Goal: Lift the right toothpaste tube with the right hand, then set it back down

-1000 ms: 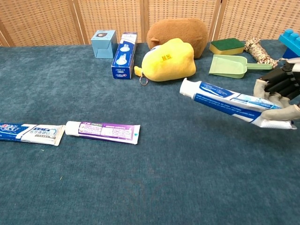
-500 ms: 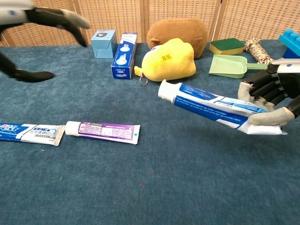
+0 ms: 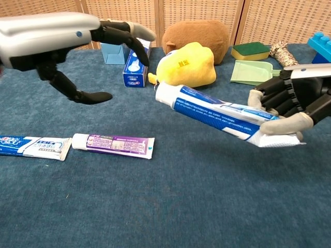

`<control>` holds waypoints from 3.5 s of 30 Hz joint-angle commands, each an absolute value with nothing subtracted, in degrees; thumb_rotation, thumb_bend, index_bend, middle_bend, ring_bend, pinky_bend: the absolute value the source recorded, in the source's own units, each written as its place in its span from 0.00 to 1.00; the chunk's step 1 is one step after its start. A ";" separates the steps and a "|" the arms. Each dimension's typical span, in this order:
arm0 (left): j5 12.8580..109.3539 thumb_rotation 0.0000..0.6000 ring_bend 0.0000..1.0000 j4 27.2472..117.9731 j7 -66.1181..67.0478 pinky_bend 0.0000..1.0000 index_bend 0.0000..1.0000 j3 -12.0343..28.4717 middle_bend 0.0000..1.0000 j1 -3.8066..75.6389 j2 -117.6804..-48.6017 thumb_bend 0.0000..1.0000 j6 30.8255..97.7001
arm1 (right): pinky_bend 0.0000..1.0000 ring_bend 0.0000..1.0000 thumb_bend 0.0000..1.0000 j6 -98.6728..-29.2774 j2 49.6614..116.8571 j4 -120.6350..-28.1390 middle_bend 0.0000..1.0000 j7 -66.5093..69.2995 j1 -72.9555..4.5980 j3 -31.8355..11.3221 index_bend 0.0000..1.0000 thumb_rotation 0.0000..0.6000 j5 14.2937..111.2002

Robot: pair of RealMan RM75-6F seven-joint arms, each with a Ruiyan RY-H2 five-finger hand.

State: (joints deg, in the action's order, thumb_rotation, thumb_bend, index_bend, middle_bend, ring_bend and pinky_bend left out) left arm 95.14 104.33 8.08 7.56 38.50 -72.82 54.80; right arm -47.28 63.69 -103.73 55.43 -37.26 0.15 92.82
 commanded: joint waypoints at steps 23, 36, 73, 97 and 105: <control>98.94 1.00 0.00 98.61 3.67 0.07 0.26 5.12 0.01 43.06 -78.60 0.32 58.46 | 0.72 0.73 0.60 -47.02 65.02 -102.00 0.73 67.28 -43.01 3.09 0.90 1.00 96.29; 99.01 1.00 0.00 97.68 2.85 0.07 0.26 4.57 0.01 43.73 -79.32 0.32 60.17 | 0.72 0.73 0.60 -49.16 66.06 -99.55 0.73 77.37 -45.05 4.95 0.90 1.00 98.67; 97.92 1.00 0.00 97.99 2.12 0.09 0.43 3.85 0.04 45.31 -79.28 0.32 61.38 | 0.73 0.74 0.61 -52.62 67.52 -94.85 0.74 83.84 -48.09 10.79 0.90 1.00 100.27; 96.33 1.00 0.00 97.33 2.38 0.09 0.43 3.83 0.05 45.80 -79.40 0.32 60.93 | 0.73 0.75 0.61 -54.49 67.82 -94.31 0.74 86.14 -48.87 12.24 0.90 1.00 101.32; 95.26 1.00 0.00 97.01 3.82 0.10 0.50 4.28 0.07 45.89 -79.71 0.32 60.74 | 0.74 0.76 0.62 -56.17 67.49 -93.88 0.75 87.73 -48.83 13.12 0.90 1.00 102.24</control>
State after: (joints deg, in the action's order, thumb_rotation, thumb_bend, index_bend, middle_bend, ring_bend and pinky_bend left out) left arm 95.35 97.05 3.73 4.22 45.89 -79.66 60.73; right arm -56.13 67.52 -93.92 87.69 -48.83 13.08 102.20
